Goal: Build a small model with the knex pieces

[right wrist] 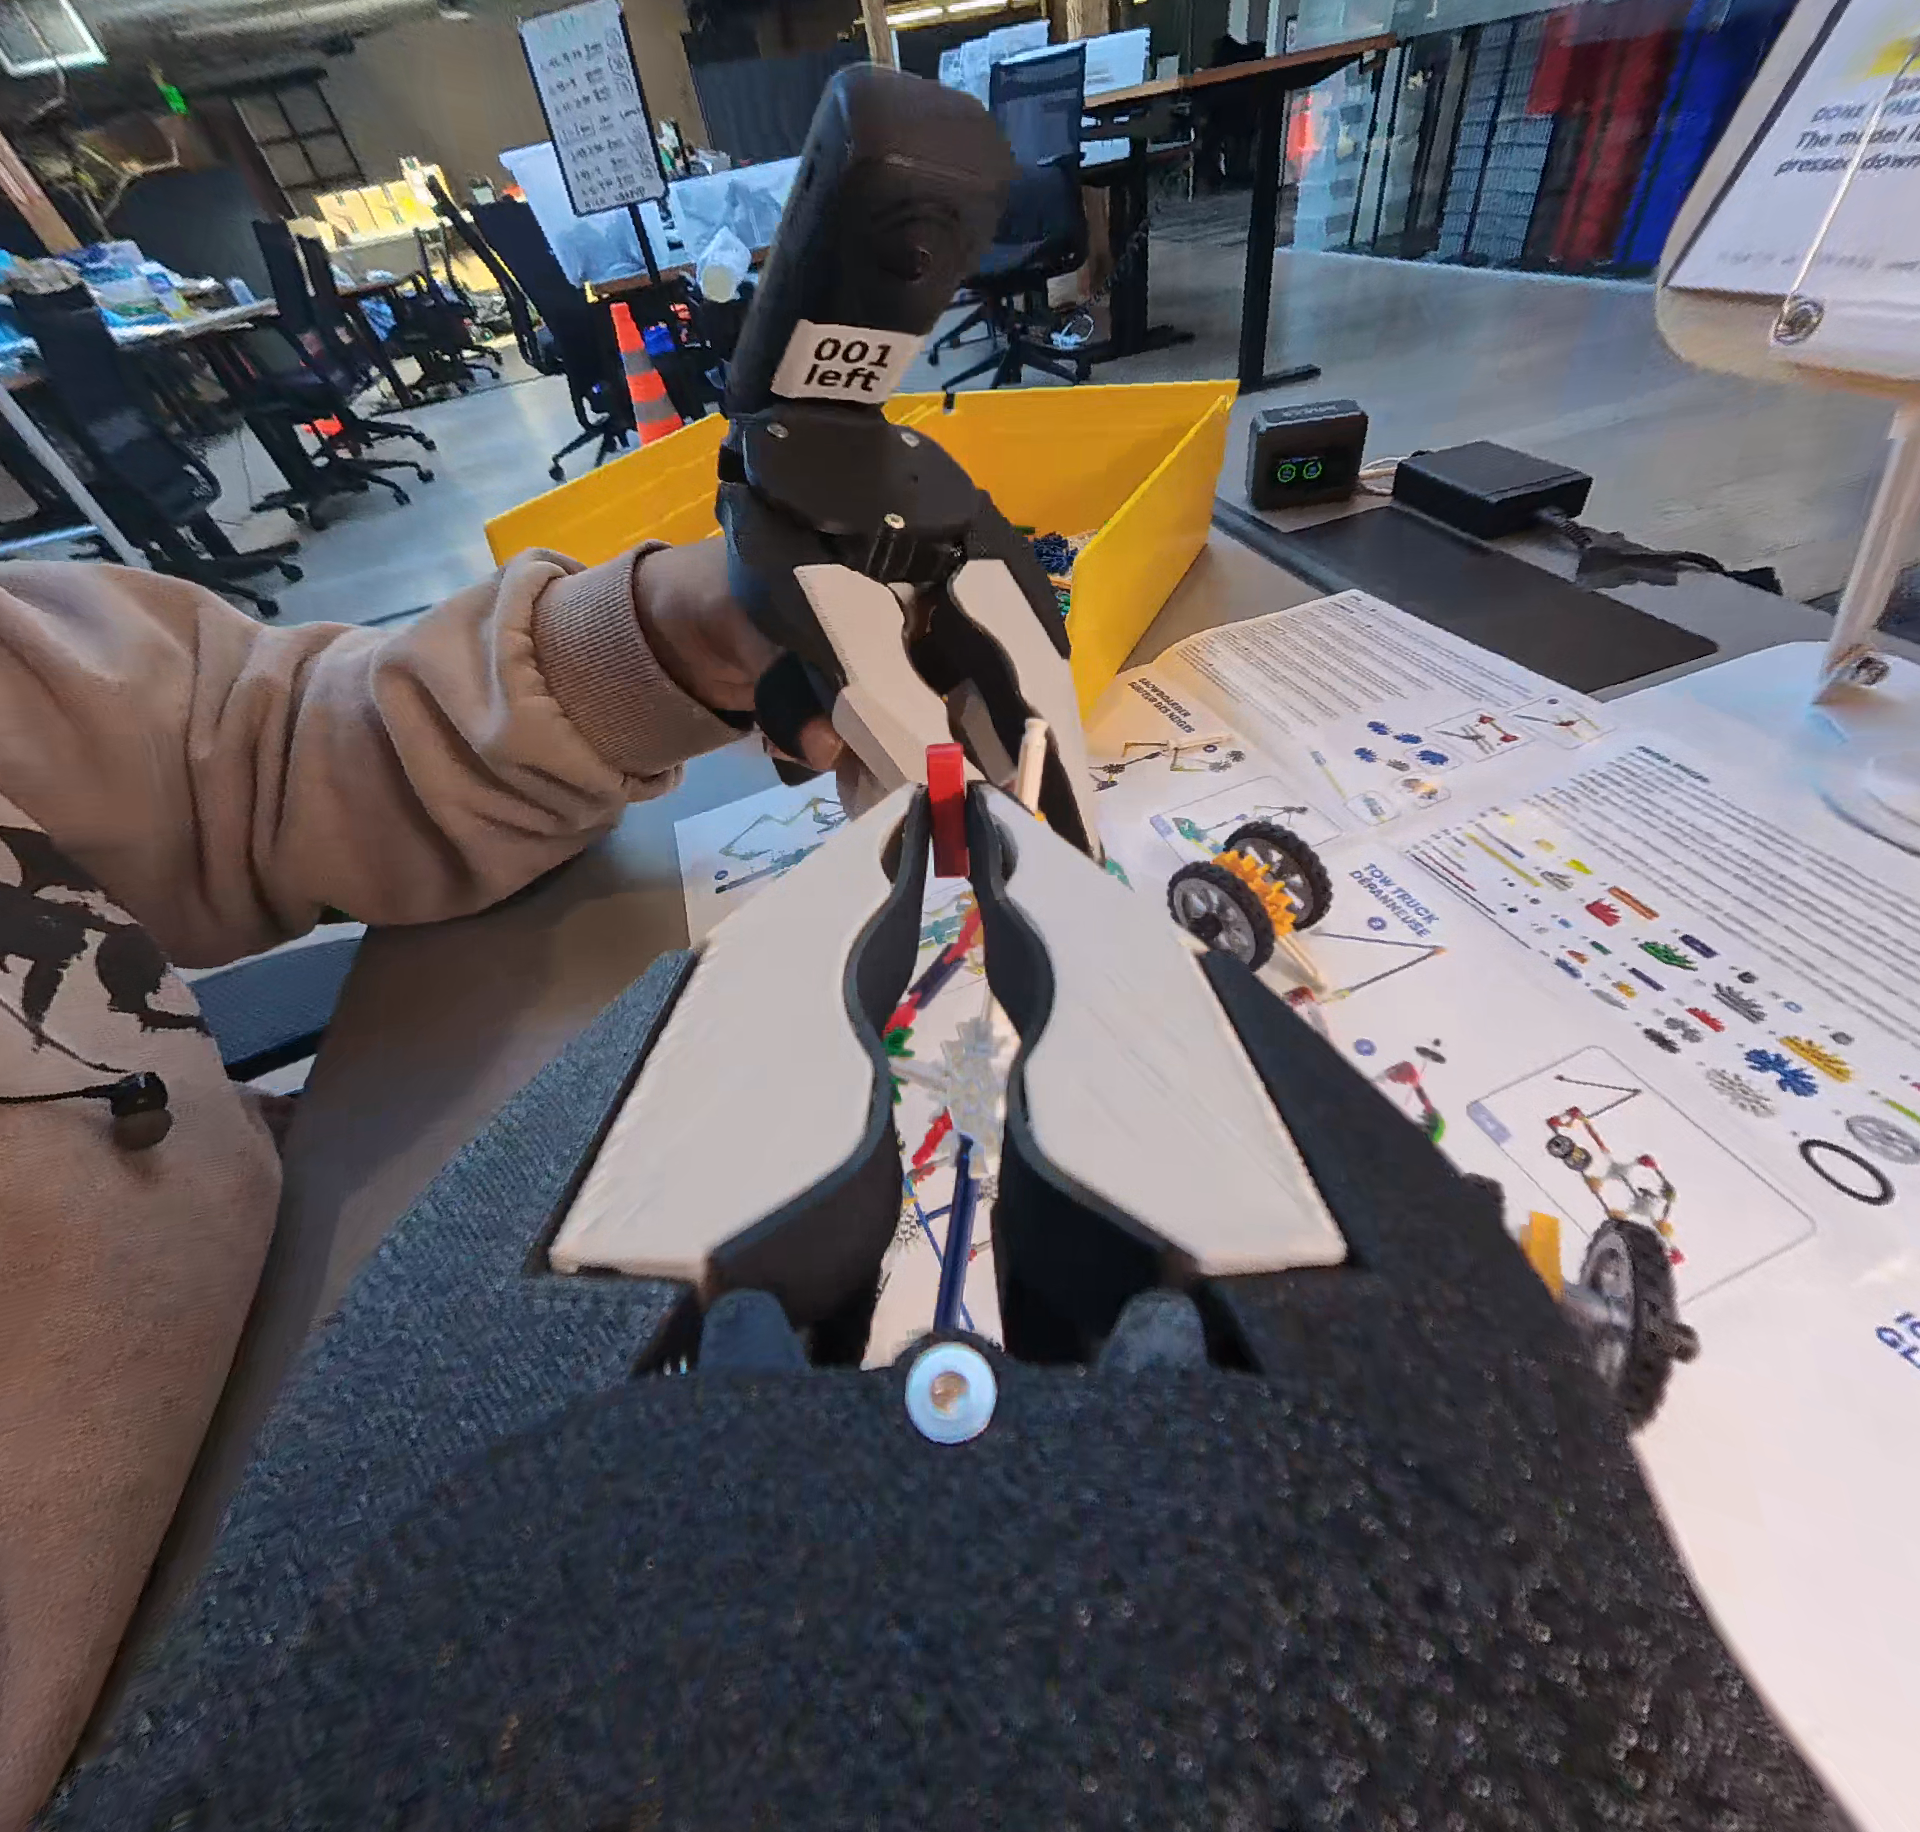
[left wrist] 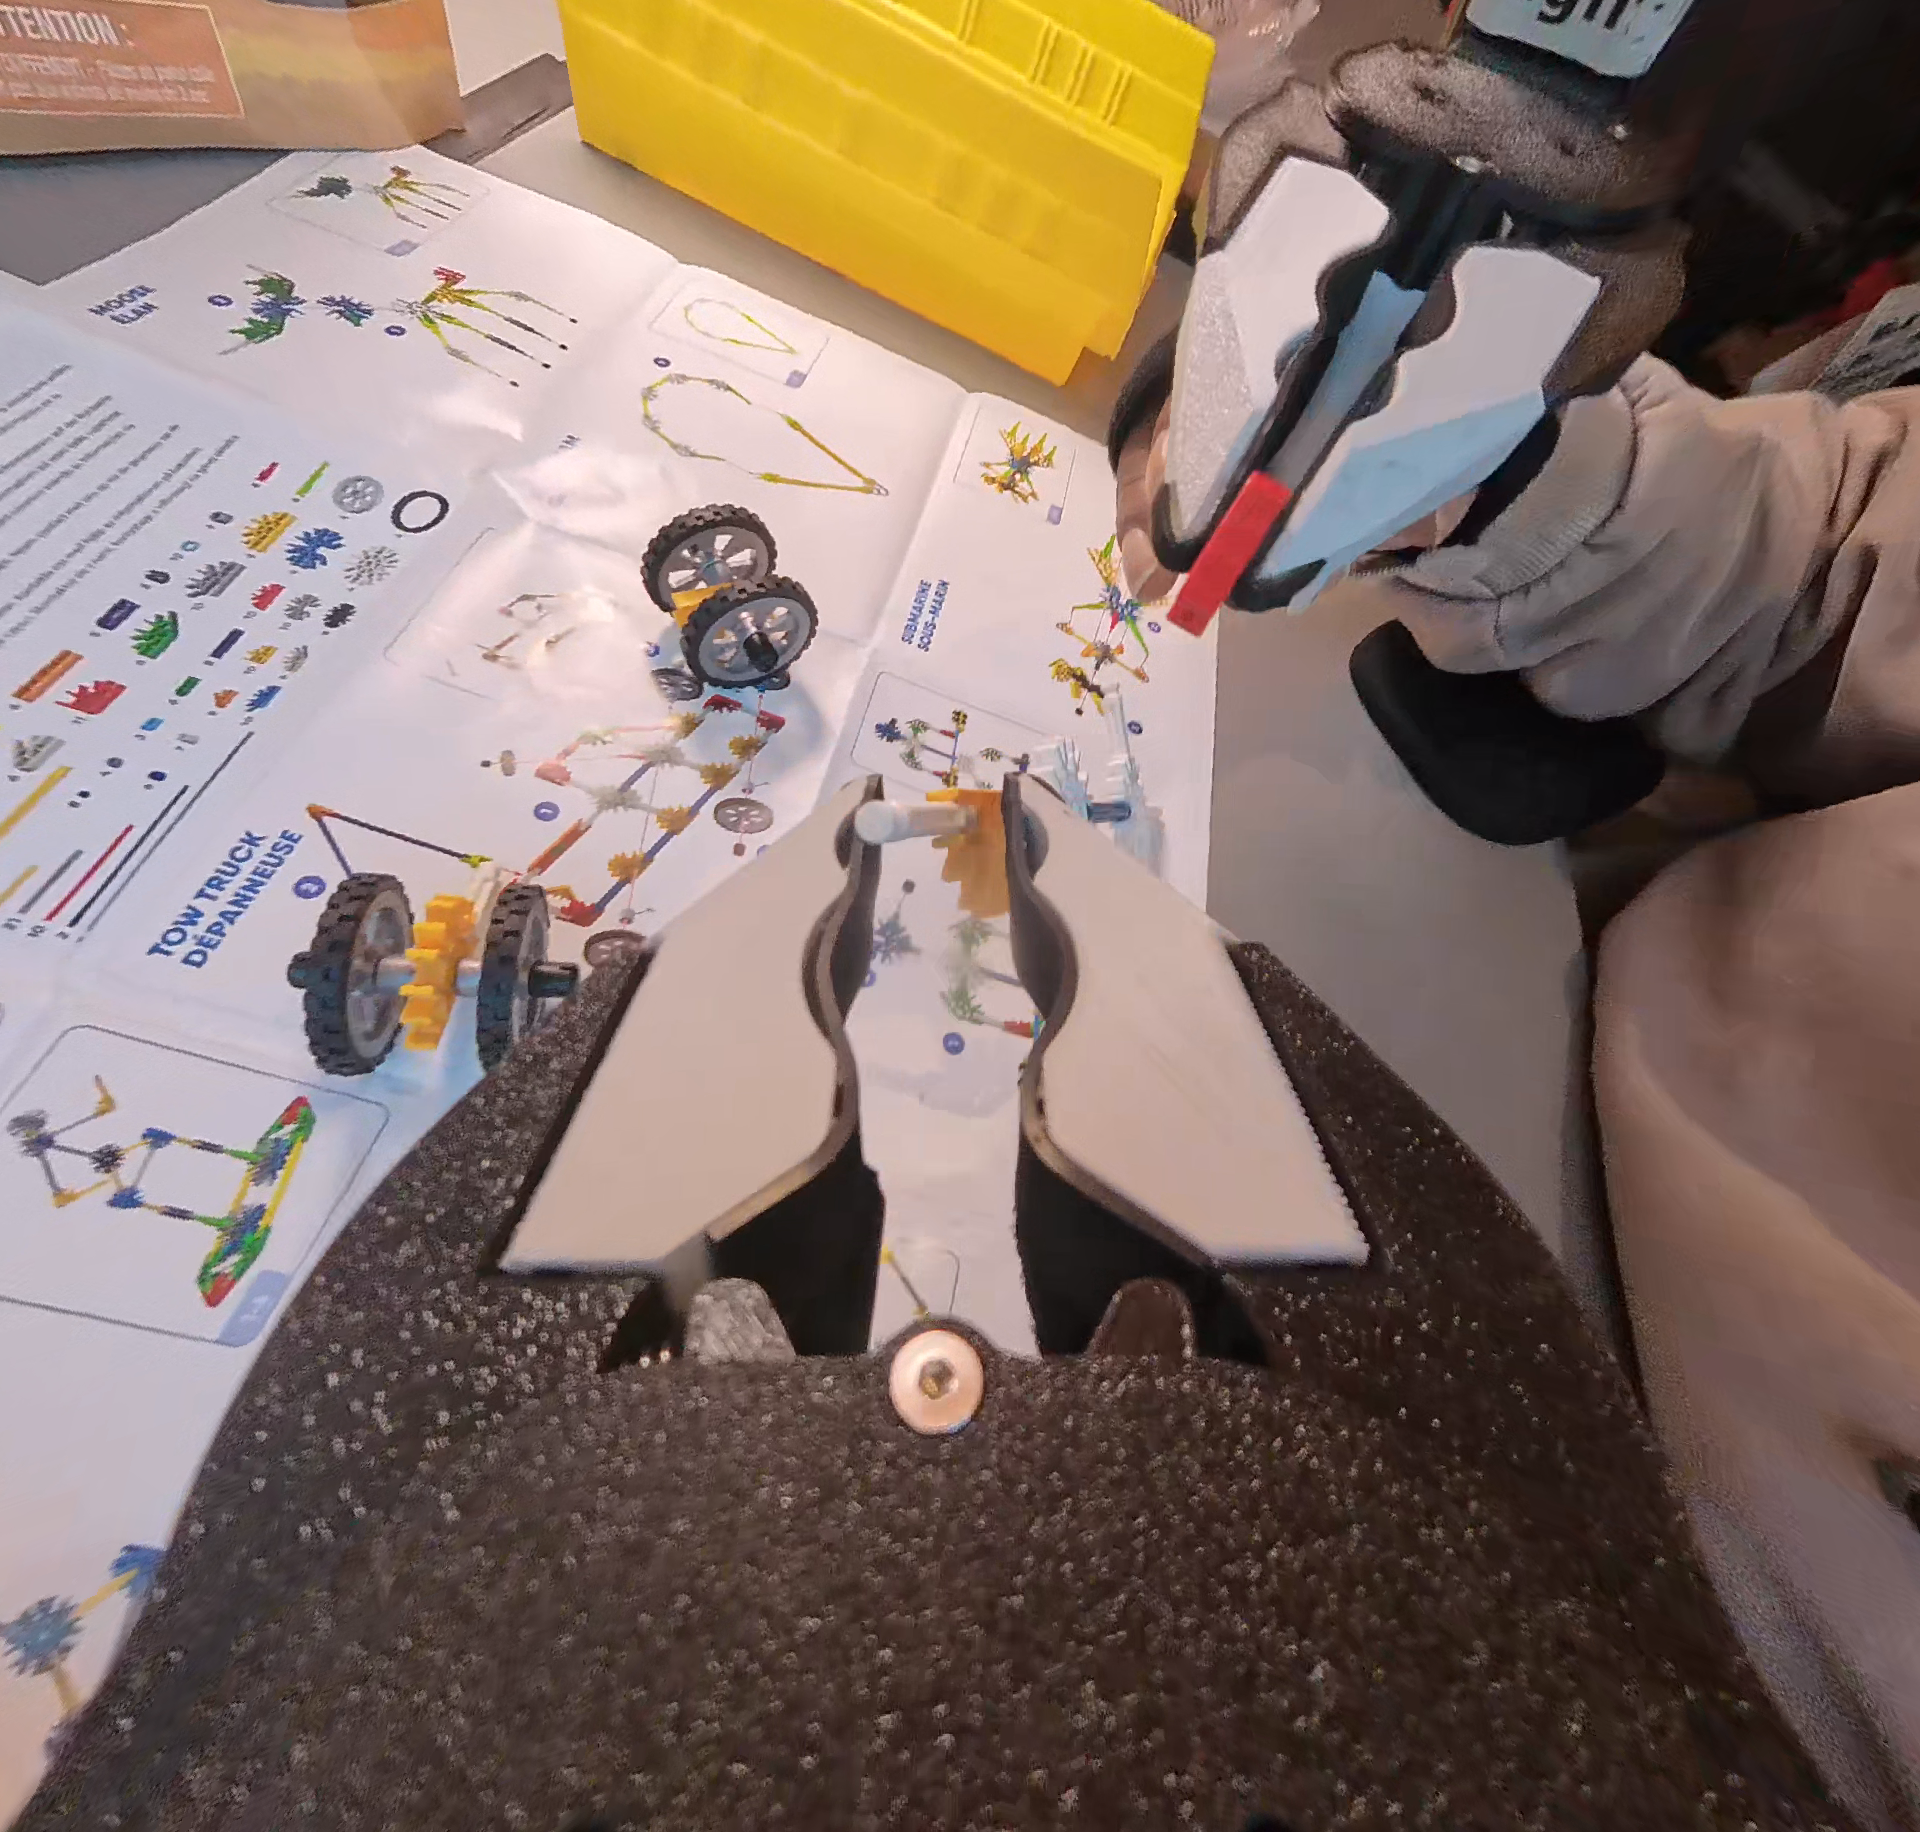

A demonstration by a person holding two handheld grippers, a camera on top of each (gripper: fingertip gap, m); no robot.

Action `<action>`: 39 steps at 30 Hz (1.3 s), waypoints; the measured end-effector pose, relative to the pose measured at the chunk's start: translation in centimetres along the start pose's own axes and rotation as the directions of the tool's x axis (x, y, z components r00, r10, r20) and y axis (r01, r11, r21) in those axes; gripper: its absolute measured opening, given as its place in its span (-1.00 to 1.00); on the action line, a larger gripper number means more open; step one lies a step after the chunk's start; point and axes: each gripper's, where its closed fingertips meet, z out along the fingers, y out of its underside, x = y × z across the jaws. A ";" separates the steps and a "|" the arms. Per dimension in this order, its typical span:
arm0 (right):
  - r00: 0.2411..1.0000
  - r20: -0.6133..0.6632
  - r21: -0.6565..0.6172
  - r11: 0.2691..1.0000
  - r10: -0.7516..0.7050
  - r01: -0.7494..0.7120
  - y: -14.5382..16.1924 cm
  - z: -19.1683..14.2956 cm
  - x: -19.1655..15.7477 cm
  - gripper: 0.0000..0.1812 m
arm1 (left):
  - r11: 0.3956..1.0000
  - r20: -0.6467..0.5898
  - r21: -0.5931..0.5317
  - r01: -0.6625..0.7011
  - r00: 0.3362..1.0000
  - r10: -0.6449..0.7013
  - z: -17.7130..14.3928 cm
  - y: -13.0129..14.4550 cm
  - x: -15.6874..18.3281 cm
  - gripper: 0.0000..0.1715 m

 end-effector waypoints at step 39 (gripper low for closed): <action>0.999 0.052 0.076 0.997 0.018 -0.022 2.0 1.4 -0.7 -0.78 | 0.897 0.112 -0.215 -0.387 0.902 0.417 -5.1 -0.4 1.7 -0.95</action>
